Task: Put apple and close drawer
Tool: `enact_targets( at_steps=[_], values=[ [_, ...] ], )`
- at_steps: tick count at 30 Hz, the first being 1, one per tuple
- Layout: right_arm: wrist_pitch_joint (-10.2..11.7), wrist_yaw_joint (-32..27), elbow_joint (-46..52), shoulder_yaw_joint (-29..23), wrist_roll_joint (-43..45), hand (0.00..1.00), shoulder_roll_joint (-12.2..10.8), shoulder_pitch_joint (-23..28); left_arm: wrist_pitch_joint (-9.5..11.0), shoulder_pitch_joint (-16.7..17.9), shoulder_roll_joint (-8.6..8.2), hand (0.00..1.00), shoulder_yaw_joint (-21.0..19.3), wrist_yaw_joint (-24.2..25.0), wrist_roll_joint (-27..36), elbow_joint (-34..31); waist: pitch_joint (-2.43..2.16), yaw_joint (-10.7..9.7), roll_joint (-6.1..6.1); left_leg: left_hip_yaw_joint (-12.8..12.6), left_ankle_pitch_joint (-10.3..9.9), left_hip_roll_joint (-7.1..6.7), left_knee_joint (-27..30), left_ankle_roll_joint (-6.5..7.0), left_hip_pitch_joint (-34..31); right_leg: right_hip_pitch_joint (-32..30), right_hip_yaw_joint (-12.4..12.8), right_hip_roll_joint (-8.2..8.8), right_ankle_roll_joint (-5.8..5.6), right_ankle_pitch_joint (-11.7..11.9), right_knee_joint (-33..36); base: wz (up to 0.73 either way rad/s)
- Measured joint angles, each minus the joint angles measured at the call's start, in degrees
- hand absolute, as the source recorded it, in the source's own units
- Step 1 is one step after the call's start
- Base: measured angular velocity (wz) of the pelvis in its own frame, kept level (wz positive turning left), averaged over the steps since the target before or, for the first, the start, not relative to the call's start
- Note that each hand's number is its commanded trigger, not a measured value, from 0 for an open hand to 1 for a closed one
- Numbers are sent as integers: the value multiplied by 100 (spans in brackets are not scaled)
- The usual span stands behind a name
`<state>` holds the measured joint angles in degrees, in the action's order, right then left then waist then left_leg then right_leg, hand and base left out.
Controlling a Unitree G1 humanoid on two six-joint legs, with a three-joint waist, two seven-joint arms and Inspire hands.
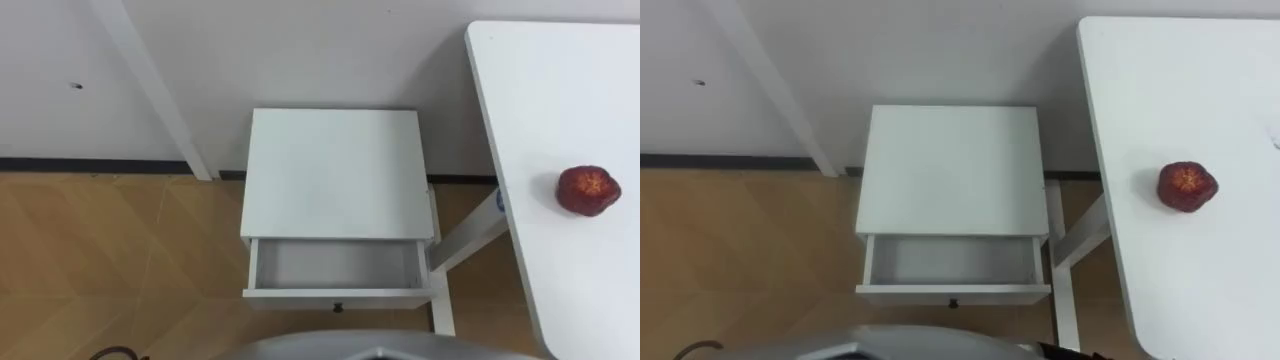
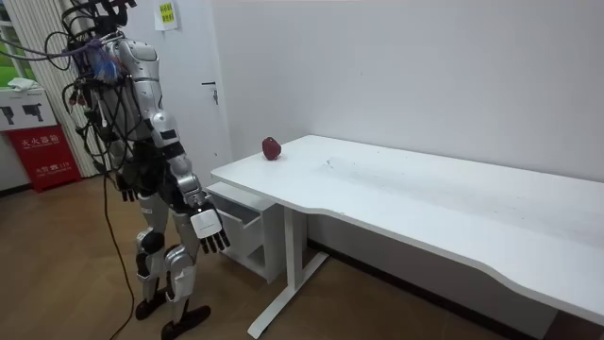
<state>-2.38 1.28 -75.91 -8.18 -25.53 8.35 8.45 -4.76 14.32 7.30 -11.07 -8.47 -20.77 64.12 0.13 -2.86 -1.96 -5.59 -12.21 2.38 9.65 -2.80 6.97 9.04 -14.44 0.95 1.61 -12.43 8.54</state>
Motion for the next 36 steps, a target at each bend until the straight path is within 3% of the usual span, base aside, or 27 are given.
enact_targets(
  at_steps=[6, 9, 14, 19, 22, 27, 29, 36],
  values=[
    [-1, 136, -23, 3, -252, 0, 1, 45, -17, 19, 1, 0, 3, 4, 124, 13, -6, 14, 26, -78, 0, 5, 9, 2, -11, -57, 59, -2, -6, -5, -66, -2],
    [-1, 137, -46, -12, -822, 0, -7, 50, -15, 14, -1, 0, 5, 3, 387, 33, -14, -4, 49, -76, 1, 6, -9, 3, -34, -84, 69, -10, -2, 3, -41, -3],
    [-3, 67, 14, -745, -2302, 0, -28, 76, 94, 28, 2, 0, -232, -14, 550, 64, -2, -32, 88, -154, 0, 21, -13, 3, -6, -85, 176, -14, -2, 4, 20, -10],
    [6, -397, 575, -1799, -4002, 0, -16, 115, 132, 18, 43, 0, -368, -112, 569, 8, 12, -238, 71, -246, 0, 16, -39, 3, 71, -72, 257, -5, -2, 3, 18, -6],
    [154, -800, 1011, -2339, -4738, 0, -15, 23, 151, -22, 42, 0, -372, -142, 681, 8, 1, -348, 29, -373, 0, 17, -40, 3, 27, -142, 311, -1, -5, 2, 19, -9],
    [453, -1580, 1832, -2918, -5360, 0, -15, 21, 225, -2, 127, 0, -373, -222, 772, -4, -16, -501, -41, -378, 0, 11, -25, 3, -1, -176, 326, -2, -8, 1, 42, 0],
    [621, -1919, 2121, -3016, -5527, 0, -11, 42, 227, 5, 209, 0, -366, -222, 769, -54, -17, -505, -80, -380, 0, 18, -19, 3, -32, -222, 334, -6, -8, 1, 69, 0],
    [887, -2756, 2845, -3176, -5600, 0, 16, 46, 232, 26, 291, 0, -346, -213, 770, -378, -23, -527, -90, -385, 1, 14, -6, 4, -218, -429, 355, -7, -8, 2, 176, -2]
  ],
)
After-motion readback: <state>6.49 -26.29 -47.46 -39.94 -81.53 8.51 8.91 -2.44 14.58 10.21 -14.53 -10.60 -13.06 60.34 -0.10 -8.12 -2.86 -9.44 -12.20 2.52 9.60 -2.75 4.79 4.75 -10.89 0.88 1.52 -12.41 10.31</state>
